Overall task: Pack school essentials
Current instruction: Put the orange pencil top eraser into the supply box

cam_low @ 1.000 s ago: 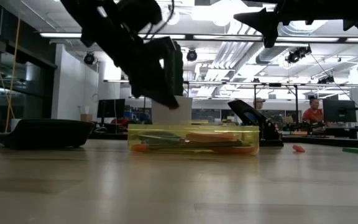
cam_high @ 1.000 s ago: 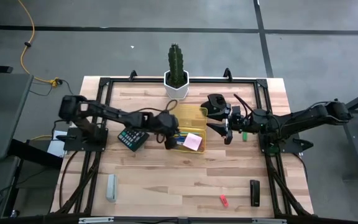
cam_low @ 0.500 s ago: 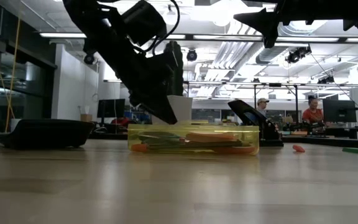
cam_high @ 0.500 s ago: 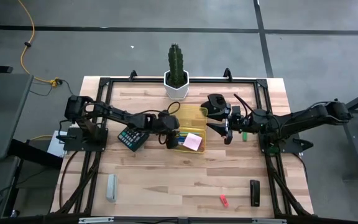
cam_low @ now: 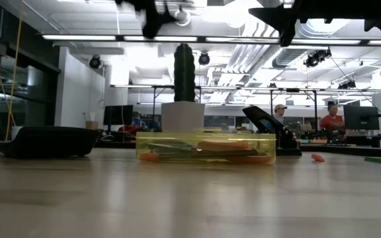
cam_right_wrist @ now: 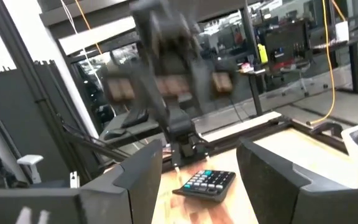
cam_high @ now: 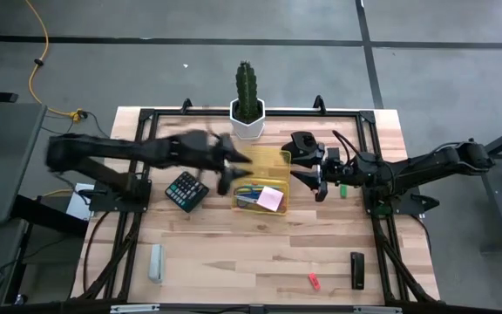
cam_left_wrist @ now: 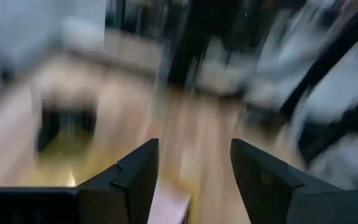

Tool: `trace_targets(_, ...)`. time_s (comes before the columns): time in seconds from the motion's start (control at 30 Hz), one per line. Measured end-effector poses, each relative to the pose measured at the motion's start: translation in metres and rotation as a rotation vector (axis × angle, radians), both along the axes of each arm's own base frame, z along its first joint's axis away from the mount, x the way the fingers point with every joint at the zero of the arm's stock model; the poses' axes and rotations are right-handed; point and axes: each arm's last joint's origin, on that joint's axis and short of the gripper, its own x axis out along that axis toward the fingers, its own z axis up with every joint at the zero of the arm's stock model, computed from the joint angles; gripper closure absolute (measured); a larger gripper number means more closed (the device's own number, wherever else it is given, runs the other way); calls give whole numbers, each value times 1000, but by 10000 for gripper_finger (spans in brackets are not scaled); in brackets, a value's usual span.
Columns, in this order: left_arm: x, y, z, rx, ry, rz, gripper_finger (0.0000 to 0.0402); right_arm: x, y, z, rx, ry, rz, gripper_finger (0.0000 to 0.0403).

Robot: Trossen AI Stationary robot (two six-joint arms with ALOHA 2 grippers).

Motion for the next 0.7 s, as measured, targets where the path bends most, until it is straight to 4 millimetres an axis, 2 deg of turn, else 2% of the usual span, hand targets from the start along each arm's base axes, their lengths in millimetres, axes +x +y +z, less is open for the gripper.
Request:
trace_targets(0.1, -33, -9, 38, 73, -240, 20, 219, 0, 0, 1, -16, -13, -7, 203)
trace_targets(0.2, -65, -20, 53, 137, -451, 52, 225, 0, 0, 2, -17, -14, -7, 203)
trace_targets(0.3, -91, -30, 48, 171, -580, 72, 229, 0, 0, 2, -17, -15, -7, 203)
trace_targets(0.43, -111, -37, 33, 194, -596, 93, 231, 0, 0, 2, -17, -14, -10, 203)
trace_targets(0.7, -118, -39, 31, 190, -608, 97, 231, 0, 0, 2, -17, -15, -12, 203)
